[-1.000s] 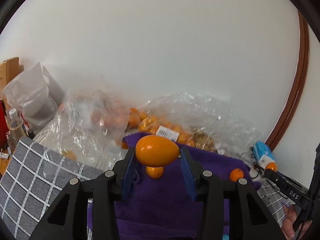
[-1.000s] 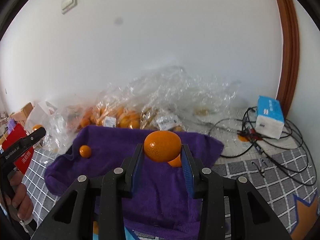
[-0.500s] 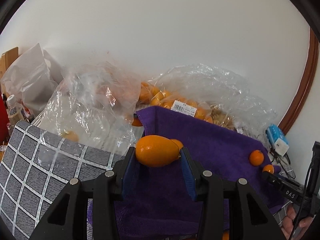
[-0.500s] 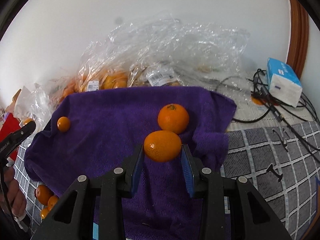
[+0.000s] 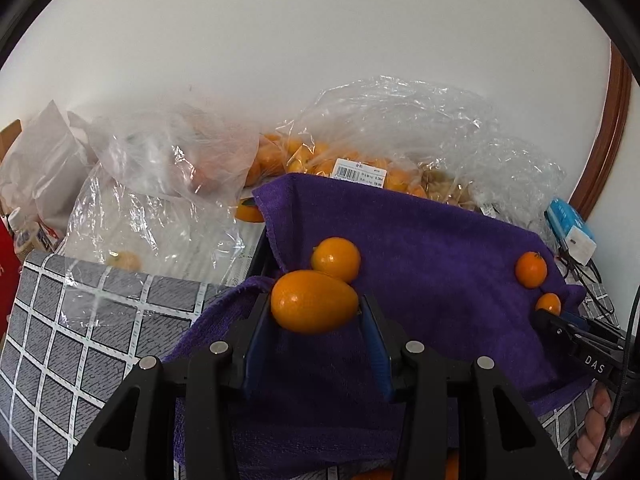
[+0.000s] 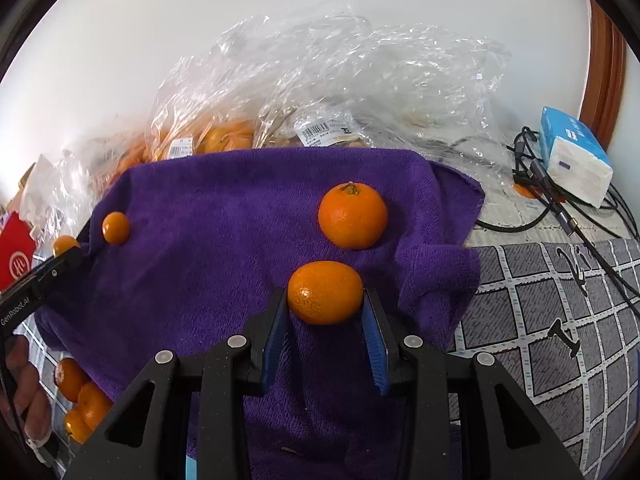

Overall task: Organize fruits
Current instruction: 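Lower both fruits onto the towel and open both grippers, then withdraw from the towel and close the right gripper on the yellowish fruit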

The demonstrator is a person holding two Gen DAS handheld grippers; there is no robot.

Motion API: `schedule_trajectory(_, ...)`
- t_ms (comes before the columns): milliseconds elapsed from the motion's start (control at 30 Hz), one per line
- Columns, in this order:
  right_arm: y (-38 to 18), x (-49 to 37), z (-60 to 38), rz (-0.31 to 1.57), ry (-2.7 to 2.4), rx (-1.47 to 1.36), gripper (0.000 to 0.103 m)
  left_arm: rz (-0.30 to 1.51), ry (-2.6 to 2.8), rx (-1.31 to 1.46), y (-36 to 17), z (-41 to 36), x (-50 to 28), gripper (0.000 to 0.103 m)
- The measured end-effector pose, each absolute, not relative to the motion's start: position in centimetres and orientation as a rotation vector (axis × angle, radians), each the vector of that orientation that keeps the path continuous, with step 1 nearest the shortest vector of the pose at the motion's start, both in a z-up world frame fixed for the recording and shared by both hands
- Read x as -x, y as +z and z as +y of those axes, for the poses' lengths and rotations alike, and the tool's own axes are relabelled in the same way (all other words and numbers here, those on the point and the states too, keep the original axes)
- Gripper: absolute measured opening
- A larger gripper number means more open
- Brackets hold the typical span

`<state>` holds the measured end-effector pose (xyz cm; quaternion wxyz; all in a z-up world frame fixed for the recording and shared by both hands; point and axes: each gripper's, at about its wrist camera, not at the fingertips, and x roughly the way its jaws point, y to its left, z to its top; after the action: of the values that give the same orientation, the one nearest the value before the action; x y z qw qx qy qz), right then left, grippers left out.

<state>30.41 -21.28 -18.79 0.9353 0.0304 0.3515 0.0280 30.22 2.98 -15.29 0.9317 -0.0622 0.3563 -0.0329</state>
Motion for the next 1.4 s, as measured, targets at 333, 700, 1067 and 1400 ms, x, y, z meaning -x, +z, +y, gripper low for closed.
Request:
schedule_trajectory(333,-18.6,-29.9,-21.0,0.711,0.054,-0.050,0.044,0.761,-0.065,0.115,-15.8,2.8,-30.8,0.042)
schedule_trajectory(700,-17.0,-28.4,-21.3,0.642,0.002,-0.054,0.055,0.726,-0.072,0.113,-14.9,2.6,-30.1,0.049)
schedule_trajectory(1067,-13.1,-24.3,-21.8,0.546,-0.057,-0.071,0.055,0.594,-0.082,0.165,-11.9,3.4,-28.0,0.049)
schedule_trajectory(1400,-13.7,-20.4,-21.3,0.638,-0.006,-0.130,0.055,0.520,-0.116,0.194,-7.1,4.6,-24.2,0.049)
